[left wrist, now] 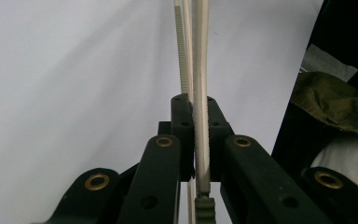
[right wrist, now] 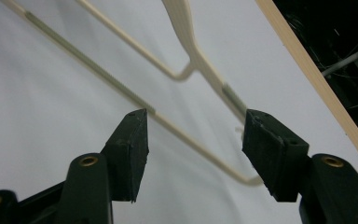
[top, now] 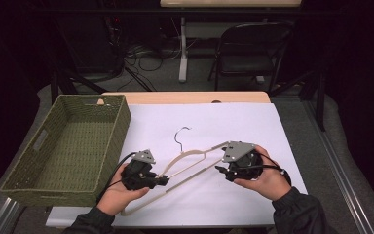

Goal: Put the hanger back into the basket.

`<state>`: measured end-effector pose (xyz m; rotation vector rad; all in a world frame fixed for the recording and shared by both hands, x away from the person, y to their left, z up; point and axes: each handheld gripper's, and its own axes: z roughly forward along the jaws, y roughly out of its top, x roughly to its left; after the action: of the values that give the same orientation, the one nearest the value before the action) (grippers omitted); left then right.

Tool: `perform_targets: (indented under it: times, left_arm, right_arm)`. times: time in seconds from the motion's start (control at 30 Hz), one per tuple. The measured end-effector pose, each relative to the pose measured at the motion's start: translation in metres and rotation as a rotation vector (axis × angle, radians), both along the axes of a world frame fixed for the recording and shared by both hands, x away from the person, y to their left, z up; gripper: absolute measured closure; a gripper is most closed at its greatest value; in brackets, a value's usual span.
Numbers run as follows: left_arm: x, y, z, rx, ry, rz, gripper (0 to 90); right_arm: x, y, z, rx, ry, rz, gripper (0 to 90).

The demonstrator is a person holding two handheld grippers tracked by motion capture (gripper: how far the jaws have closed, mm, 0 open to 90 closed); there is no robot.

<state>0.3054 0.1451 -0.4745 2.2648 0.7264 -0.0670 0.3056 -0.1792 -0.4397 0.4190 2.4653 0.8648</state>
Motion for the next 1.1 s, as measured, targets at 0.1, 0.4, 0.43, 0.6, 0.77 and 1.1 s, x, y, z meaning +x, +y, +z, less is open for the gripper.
perform_targets:
  times: [0.1,0.4,0.43,0.6,0.77,1.1]
  left_arm:
    - [-0.003,0.005,0.006,0.0,-0.013,0.013,87.2]
    - [-0.016,0.035,0.037,-0.014,-0.065,0.081,87.2]
    - [-0.017,0.039,0.04,-0.019,-0.072,0.088,87.2]
    - [-0.015,0.056,0.052,-0.044,-0.083,0.106,87.2]
    - [-0.012,0.074,0.064,-0.036,-0.105,0.135,87.2]
    - [-0.002,0.122,0.091,-0.022,-0.165,0.226,87.2]
  right_arm:
    - [-0.001,-0.006,-0.001,0.009,0.001,-0.01,40.5]
    - [-0.001,-0.025,-0.003,0.027,0.012,-0.051,40.3]
    - [-0.001,-0.026,-0.003,0.02,0.013,-0.058,40.1]
    - [-0.001,-0.032,-0.005,0.022,0.023,-0.069,38.8]
    - [0.0,-0.036,-0.009,0.013,0.04,-0.078,38.8]
    - [0.007,-0.046,-0.021,0.019,0.07,-0.123,37.3]
